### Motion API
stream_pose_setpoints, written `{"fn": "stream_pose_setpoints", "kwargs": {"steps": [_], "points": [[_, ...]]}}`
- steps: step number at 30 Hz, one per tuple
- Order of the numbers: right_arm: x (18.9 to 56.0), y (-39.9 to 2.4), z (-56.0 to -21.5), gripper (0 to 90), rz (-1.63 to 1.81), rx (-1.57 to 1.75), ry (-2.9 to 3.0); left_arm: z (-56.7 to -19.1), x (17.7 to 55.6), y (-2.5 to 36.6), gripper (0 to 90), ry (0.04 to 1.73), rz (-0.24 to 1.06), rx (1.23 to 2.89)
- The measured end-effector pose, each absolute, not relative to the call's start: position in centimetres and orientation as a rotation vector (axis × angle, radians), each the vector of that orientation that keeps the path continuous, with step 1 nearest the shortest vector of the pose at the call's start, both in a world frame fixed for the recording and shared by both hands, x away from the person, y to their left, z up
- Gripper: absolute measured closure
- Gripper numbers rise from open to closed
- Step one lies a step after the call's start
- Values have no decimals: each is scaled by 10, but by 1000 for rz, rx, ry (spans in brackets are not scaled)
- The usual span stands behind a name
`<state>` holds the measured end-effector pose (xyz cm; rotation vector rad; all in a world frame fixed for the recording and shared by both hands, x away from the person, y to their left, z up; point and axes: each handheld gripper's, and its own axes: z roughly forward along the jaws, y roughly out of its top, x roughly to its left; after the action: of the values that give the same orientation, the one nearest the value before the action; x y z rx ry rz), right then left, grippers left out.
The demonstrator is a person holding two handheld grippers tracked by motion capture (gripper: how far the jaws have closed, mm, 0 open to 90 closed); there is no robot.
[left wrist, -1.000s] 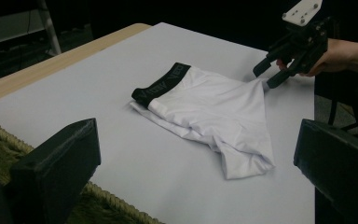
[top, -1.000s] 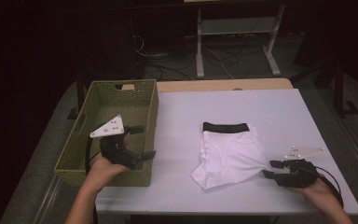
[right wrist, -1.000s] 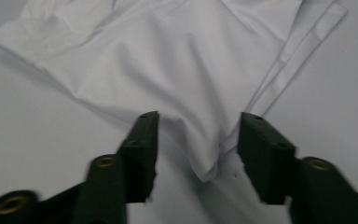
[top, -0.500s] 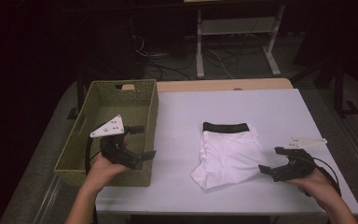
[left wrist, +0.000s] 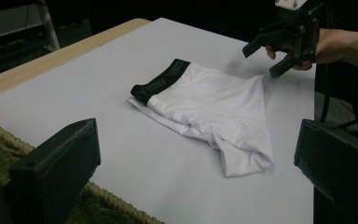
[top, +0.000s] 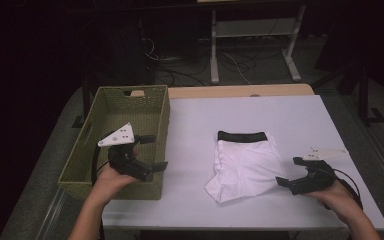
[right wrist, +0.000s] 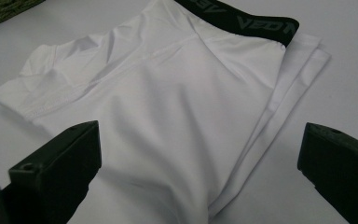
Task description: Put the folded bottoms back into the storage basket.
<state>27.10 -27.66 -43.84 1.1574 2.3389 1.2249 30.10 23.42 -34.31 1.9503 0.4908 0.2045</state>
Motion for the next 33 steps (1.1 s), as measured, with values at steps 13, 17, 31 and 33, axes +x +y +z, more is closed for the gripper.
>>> {"fn": "stream_pose_setpoints", "kwargs": {"steps": [13,17,31,33], "points": [[273,-273,-443,0,1234,1128,2361,-339,299,221,3,521,203,1954],[273,-272,-443,0,1233,1130,2364,-339,300,213,3,506,201,1963],[272,-272,-443,0,1235,1125,2369,-337,304,192,2,466,148,1963],[272,-272,-444,0,1236,1121,2373,-337,304,188,2,462,139,1974]]}}
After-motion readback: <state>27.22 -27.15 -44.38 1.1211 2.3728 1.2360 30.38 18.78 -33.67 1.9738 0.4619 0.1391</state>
